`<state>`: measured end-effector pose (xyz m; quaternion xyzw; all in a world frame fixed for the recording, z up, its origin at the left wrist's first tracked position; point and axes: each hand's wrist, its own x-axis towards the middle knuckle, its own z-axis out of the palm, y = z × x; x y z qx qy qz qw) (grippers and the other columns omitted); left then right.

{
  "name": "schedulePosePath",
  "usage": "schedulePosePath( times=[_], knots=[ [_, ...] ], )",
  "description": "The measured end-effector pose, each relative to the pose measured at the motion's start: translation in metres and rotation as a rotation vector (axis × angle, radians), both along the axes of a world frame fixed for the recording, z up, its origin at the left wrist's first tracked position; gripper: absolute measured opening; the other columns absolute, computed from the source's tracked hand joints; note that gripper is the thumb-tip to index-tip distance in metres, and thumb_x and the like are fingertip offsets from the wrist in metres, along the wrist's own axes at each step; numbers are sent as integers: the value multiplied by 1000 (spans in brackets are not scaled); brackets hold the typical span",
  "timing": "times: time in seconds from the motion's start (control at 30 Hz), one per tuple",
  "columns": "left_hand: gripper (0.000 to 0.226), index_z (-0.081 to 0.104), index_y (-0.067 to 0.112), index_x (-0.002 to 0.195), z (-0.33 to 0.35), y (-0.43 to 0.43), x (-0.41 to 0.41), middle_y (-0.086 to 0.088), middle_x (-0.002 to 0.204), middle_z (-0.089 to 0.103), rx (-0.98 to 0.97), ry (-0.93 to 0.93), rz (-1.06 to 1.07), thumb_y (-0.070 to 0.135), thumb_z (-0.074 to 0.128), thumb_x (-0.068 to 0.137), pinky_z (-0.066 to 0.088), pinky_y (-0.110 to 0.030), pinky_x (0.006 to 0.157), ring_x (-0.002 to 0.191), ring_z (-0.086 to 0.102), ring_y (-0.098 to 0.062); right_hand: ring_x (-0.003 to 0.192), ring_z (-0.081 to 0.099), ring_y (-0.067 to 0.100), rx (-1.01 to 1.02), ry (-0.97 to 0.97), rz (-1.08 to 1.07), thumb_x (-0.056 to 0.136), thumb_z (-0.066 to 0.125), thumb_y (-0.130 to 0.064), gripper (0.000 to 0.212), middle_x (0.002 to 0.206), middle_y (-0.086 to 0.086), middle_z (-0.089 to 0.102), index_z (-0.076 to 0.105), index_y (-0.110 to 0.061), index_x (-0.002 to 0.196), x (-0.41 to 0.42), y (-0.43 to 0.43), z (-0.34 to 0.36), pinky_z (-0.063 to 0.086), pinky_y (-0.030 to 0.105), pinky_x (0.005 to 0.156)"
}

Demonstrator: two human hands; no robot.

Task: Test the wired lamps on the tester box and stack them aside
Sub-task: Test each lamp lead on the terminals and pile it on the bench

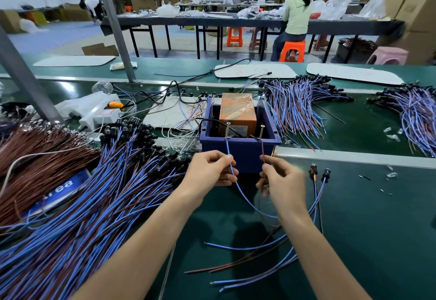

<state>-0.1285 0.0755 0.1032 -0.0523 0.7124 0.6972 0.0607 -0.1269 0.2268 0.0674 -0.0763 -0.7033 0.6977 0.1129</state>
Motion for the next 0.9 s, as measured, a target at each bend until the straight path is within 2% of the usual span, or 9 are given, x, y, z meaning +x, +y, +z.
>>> schedulePosePath(
  times=[0.07,0.13,0.23,0.37,0.5,0.63,0.73,0.83,0.9],
  knots=[
    [16,65,4,80,-4,-4,15,-6,70,69,6,53,-135,7,56,94,54,-21,58,55,63,-11,51,58,7,123,50,90,89,59,-4,25,62,-7,67,75,-24,89,13,-2,0,45,19,50],
    [13,67,7,82,-8,-16,32,-2,69,69,-72,100,-290,5,59,91,55,-22,64,61,65,-11,70,64,1,287,76,258,88,63,-7,27,77,-9,72,75,-30,84,29,-7,-3,48,15,66],
    [18,74,16,86,-8,-50,42,2,79,72,-521,214,-444,2,63,87,52,-25,72,73,65,-9,84,62,-2,451,3,483,90,63,-14,17,90,-9,69,76,-26,92,44,-10,-13,43,9,74],
    [25,75,19,93,-8,-100,29,3,90,71,-1029,392,-125,0,61,83,44,-18,76,77,61,-7,82,60,5,671,-70,661,92,61,-28,17,89,-4,71,77,-22,96,49,-6,-19,45,19,76],
    [19,64,19,110,-25,-122,11,-1,107,56,-1378,272,-48,20,56,94,42,-32,86,103,51,-21,78,60,6,685,-35,719,91,62,-34,19,86,-3,69,77,-22,91,49,-11,-15,46,18,72],
    [13,62,15,103,-34,-117,9,-4,102,54,-1489,304,-42,21,58,92,45,-39,83,99,53,-25,74,59,0,647,-32,694,91,61,-33,18,83,-9,71,76,-24,93,47,-13,-14,43,12,66],
    [12,62,13,99,-35,-113,10,-6,102,53,-1551,316,6,19,58,89,45,-40,80,97,51,-27,79,66,5,535,-94,684,91,61,-30,16,81,-8,74,76,-28,88,47,-12,-13,53,23,76],
    [7,61,9,93,-31,-108,13,-7,99,53,-1393,418,121,12,60,86,47,-42,73,89,54,-28,80,70,8,324,-163,677,93,60,-24,21,79,-5,75,77,-30,81,46,-13,-9,55,26,80],
    [6,56,10,94,-23,-104,16,-6,94,55,-1243,486,222,10,58,88,46,-40,60,75,57,-29,74,69,8,179,-188,678,95,56,-19,28,76,-2,74,77,-28,80,46,-17,-4,53,20,71]
  ],
)
